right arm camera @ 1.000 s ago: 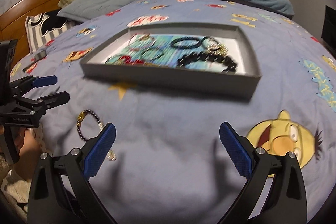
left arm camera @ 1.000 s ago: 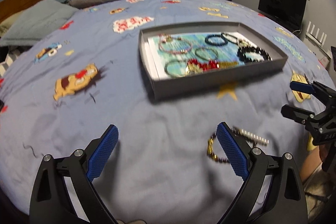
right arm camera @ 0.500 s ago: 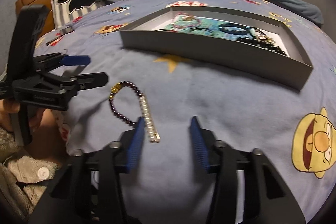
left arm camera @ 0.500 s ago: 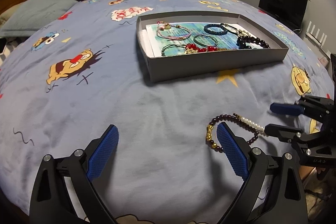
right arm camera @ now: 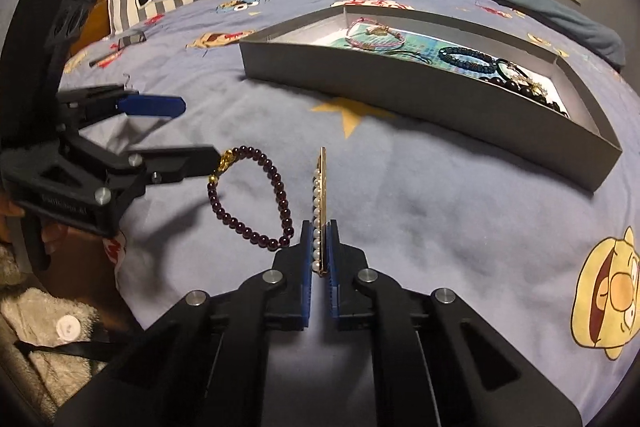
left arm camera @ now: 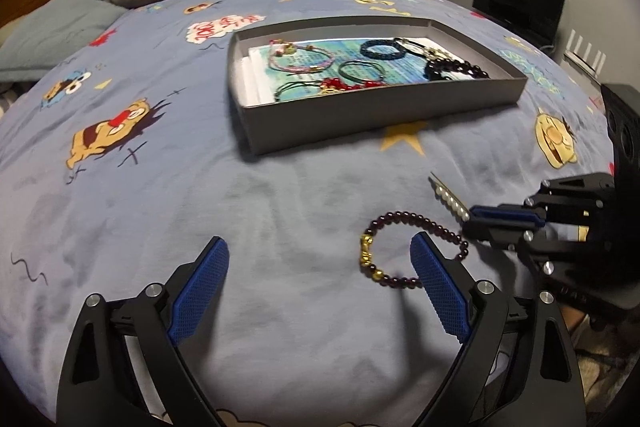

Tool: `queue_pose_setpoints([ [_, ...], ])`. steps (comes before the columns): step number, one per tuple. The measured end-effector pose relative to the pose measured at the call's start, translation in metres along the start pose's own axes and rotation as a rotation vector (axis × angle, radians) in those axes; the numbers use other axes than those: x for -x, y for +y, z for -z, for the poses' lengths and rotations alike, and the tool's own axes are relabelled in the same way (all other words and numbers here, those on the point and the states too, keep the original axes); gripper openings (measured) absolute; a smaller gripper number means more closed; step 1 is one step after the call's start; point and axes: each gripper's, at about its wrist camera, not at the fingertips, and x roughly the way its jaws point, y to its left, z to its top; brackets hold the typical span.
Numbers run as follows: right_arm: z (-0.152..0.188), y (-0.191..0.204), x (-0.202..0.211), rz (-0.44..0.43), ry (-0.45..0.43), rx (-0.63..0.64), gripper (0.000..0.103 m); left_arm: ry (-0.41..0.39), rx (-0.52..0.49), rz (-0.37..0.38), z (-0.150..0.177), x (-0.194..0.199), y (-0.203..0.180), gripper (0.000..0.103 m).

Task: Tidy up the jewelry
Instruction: 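Grasp the dark red bead bracelet with the left tool while the right tool grasps the pearl bar clip, then carry the dark red bead bracelet and pearl bar clip with both tools into the tray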

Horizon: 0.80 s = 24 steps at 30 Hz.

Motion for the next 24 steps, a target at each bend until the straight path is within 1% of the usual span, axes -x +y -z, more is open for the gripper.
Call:
queue_pose_setpoints([
  [1, 0.000, -0.003, 0.003, 0.004, -0.008, -0.014, 0.007, -0.004, -0.006, 0.006, 0.000, 0.000, -0.002, 0.091],
  [2, 0.000, -0.006, 0.005, 0.006, -0.013, -0.022, 0.007, -0.007, -0.009, 0.012, 0.000, 0.001, -0.003, 0.088],
  [3, -0.001, -0.009, 0.006, 0.005, -0.017, -0.030, 0.007, -0.008, -0.015, 0.023, 0.000, 0.000, -0.005, 0.079],
  [4, -0.001, -0.012, 0.009, 0.005, -0.020, -0.039, 0.007, -0.004, -0.021, 0.031, 0.000, 0.000, -0.006, 0.074],
  [5, -0.001, -0.014, 0.010, 0.006, -0.021, -0.044, 0.007, 0.007, -0.034, 0.041, 0.000, -0.002, -0.009, 0.064],
  [8, 0.000, -0.019, 0.012, 0.006, -0.019, -0.065, 0.007, 0.014, -0.068, 0.026, 0.001, -0.006, -0.016, 0.059],
  [9, 0.001, -0.020, 0.012, 0.006, -0.017, -0.068, 0.007, 0.018, -0.072, 0.035, 0.002, -0.007, -0.017, 0.051],
  [10, 0.001, -0.020, 0.011, 0.006, -0.016, -0.070, 0.007, 0.028, -0.079, 0.053, 0.003, -0.008, -0.019, 0.045],
  [11, 0.002, -0.020, 0.011, 0.007, -0.016, -0.069, 0.007, 0.037, -0.088, 0.057, 0.004, -0.010, -0.021, 0.036],
  [15, 0.002, -0.019, 0.011, 0.004, -0.016, -0.066, 0.007, 0.063, -0.110, 0.050, 0.008, -0.019, -0.023, 0.017],
  [18, 0.001, -0.019, 0.011, 0.004, -0.015, -0.068, 0.007, 0.062, -0.127, 0.034, 0.008, -0.019, -0.024, 0.008],
  [22, 0.000, -0.021, 0.015, 0.004, -0.028, -0.071, 0.007, 0.040, -0.131, 0.043, 0.003, -0.012, -0.023, 0.007],
  [24, -0.003, -0.023, 0.019, 0.007, -0.048, -0.073, 0.007, 0.015, -0.133, 0.053, -0.003, -0.004, -0.023, 0.007],
])
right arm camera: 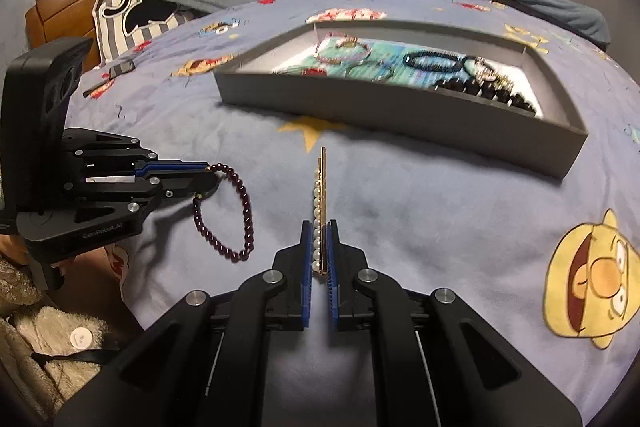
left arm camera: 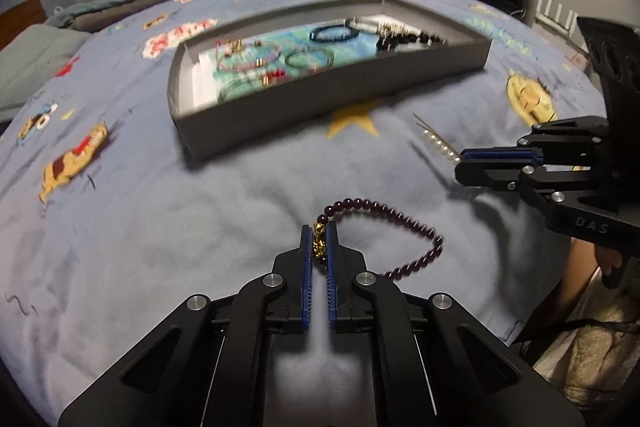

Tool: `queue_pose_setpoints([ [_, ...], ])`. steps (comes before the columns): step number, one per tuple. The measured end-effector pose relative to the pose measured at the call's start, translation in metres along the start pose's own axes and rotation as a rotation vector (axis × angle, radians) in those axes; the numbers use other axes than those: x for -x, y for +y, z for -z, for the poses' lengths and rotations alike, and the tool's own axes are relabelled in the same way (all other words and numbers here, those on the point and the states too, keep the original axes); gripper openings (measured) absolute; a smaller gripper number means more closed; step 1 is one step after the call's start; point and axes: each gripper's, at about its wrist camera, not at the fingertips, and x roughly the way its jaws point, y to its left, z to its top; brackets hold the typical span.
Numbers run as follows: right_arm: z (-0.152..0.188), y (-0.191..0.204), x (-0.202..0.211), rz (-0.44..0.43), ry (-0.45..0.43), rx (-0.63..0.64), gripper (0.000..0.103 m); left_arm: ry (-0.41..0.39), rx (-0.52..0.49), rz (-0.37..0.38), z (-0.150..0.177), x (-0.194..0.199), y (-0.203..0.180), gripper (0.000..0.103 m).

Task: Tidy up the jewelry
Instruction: 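Carry the dark red bead bracelet and pearl bar clip with both tools into the tray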

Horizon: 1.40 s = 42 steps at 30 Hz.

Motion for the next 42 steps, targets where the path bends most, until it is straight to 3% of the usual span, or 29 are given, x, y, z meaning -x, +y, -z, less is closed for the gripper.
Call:
queue_pose_setpoints([
  [17, -0.067, -0.034, 0.030, 0.062, -0.145, -0.021, 0.007, -0.230, 0.018, -0.020, -0.092, 0.055, 0.037, 0.007],
  [26, -0.106, -0.058, -0.006, 0.110, -0.083, -0.070, 0.007, -0.224, 0.044, -0.008, -0.135, 0.026, 0.058, 0.006],
  [34, -0.118, -0.066, -0.051, 0.135, 0.001, -0.120, 0.007, -0.166, 0.073, 0.089, -0.167, -0.019, 0.069, 0.006],
  [38, -0.119, -0.070, -0.060, 0.133, 0.026, -0.145, 0.007, -0.143, 0.122, 0.182, -0.181, -0.039, 0.075, 0.006],
  [42, -0.119, -0.073, -0.065, 0.131, 0.040, -0.160, 0.007, -0.144, 0.148, 0.212, -0.196, -0.052, 0.074, 0.006],
])
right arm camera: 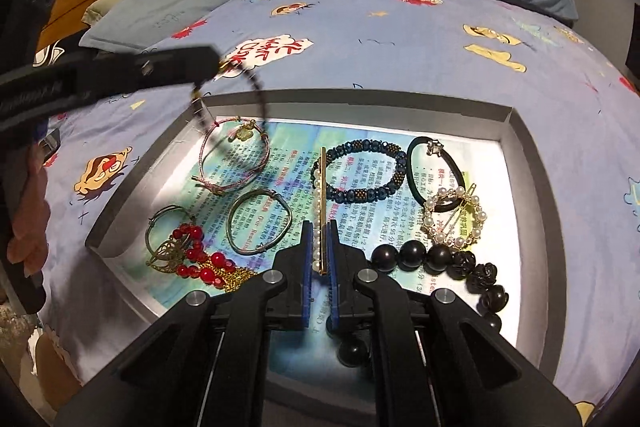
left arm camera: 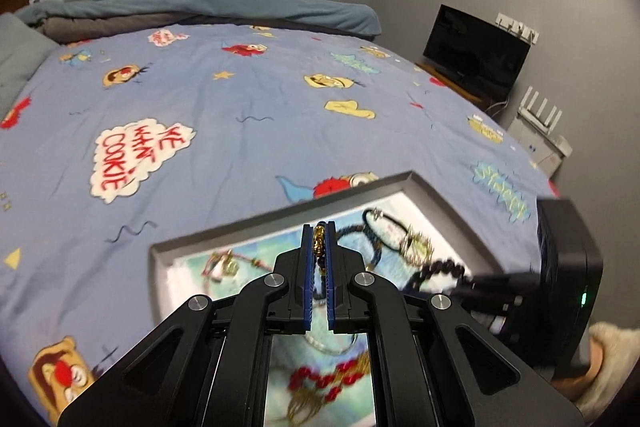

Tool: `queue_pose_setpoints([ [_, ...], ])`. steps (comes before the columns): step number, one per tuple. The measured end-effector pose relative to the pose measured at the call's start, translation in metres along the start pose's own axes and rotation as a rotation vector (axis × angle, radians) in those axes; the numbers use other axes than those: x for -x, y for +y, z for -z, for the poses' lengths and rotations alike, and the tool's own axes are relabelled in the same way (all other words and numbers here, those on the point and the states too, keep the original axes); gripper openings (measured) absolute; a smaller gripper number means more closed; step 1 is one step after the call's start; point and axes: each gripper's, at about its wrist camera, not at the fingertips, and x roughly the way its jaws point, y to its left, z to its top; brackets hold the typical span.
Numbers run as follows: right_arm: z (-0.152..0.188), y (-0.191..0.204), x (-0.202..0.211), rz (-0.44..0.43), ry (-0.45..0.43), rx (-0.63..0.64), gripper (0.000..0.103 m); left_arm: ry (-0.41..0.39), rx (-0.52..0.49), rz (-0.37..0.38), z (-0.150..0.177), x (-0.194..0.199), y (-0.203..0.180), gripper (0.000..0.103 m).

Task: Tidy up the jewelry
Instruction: 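Carry the dark red bead bracelet and pearl bar clip with both tools into the tray, then open both tools to release the bracelet and pearl bar clip in the tray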

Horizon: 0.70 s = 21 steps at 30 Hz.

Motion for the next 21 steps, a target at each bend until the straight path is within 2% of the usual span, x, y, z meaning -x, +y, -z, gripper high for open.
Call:
queue_pose_setpoints([
  [4, -0.002, -0.001, -0.006, 0.000, 0.023, -0.011, 0.007, 0.011, 0.021, -0.011, -0.006, -0.018, 0.001, 0.006],
  [12, -0.008, -0.001, -0.016, -0.010, 0.057, -0.026, 0.007, 0.139, 0.019, -0.154, 0.005, -0.059, 0.018, 0.006],
  [16, -0.009, -0.003, -0.015, -0.008, 0.051, -0.041, 0.007, 0.186, 0.022, -0.180, 0.013, -0.069, 0.027, 0.006],
  [18, -0.010, -0.005, -0.013, -0.010, 0.045, -0.046, 0.007, 0.181, 0.032, -0.181, 0.015, -0.067, 0.029, 0.006],
  [19, -0.010, -0.005, -0.012, -0.007, 0.042, -0.044, 0.007, 0.169, 0.034, -0.181, 0.015, -0.064, 0.029, 0.008],
  [20, -0.010, -0.005, -0.010, -0.002, 0.037, -0.040, 0.007, 0.158, 0.034, -0.186, 0.015, -0.061, 0.029, 0.020],
  [21, -0.009, -0.005, -0.008, -0.003, 0.035, -0.040, 0.008, 0.150, 0.034, -0.190, 0.014, -0.060, 0.029, 0.036],
])
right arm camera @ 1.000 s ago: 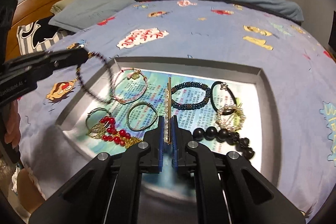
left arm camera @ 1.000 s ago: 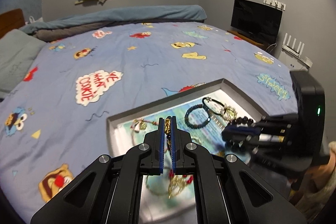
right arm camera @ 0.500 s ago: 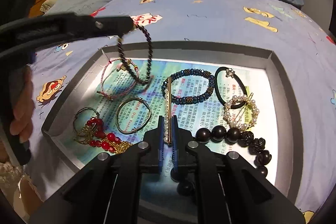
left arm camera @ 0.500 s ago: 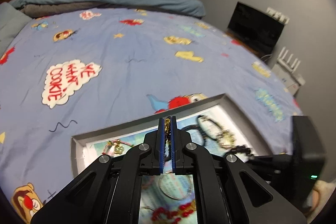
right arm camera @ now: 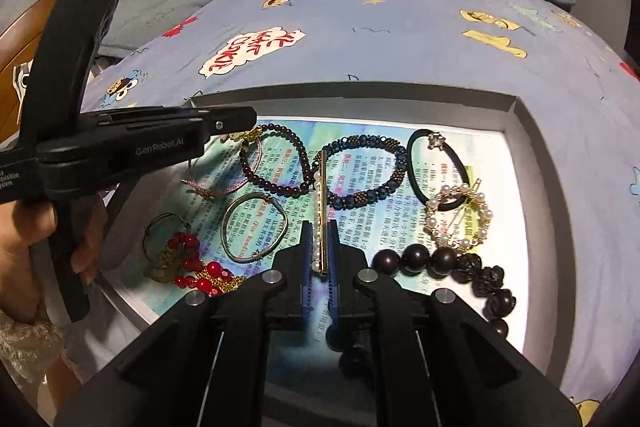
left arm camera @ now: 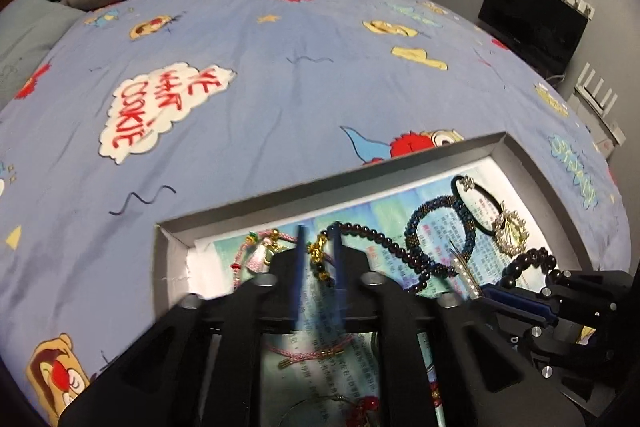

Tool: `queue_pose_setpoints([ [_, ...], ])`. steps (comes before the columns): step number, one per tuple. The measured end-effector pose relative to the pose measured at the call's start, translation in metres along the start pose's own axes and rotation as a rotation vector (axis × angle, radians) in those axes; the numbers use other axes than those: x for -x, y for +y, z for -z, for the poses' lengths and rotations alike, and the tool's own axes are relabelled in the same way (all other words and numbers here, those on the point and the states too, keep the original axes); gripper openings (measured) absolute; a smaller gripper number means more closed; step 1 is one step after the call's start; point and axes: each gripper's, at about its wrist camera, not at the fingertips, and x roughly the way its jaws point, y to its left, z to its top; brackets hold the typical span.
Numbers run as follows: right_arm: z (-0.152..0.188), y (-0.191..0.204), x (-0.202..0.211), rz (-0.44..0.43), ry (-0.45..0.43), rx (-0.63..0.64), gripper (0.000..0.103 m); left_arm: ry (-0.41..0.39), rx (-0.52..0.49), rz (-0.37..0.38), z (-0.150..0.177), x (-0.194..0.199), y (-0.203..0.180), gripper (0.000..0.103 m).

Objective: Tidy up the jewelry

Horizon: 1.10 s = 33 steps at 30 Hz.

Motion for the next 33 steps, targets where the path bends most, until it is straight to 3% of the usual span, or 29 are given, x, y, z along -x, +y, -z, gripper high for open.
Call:
queue_pose_setpoints([
  [2, 0.001, 0.000, 0.003, -0.004, -0.002, -0.002, 0.013, -0.025, -0.004, -0.013, 0.000, 0.008, 0.000, 0.046],
  [5, 0.003, 0.000, 0.011, -0.006, -0.016, -0.002, 0.023, -0.040, -0.004, -0.018, -0.001, 0.019, -0.002, 0.046],
  [11, 0.012, 0.002, 0.034, -0.008, -0.053, -0.007, 0.026, -0.058, -0.006, -0.029, 0.004, 0.040, -0.005, 0.049],
  [15, 0.020, 0.002, 0.053, -0.007, -0.081, -0.013, 0.035, -0.069, -0.029, -0.054, 0.011, 0.055, -0.011, 0.057],
  [20, 0.029, 0.000, 0.077, 0.033, -0.131, -0.016, 0.059, -0.098, -0.052, -0.083, 0.025, 0.079, -0.018, 0.070],
  [33, 0.044, -0.019, 0.113, 0.056, -0.178, -0.068, 0.093, -0.149, -0.054, -0.134, 0.063, 0.141, -0.028, 0.091],
])
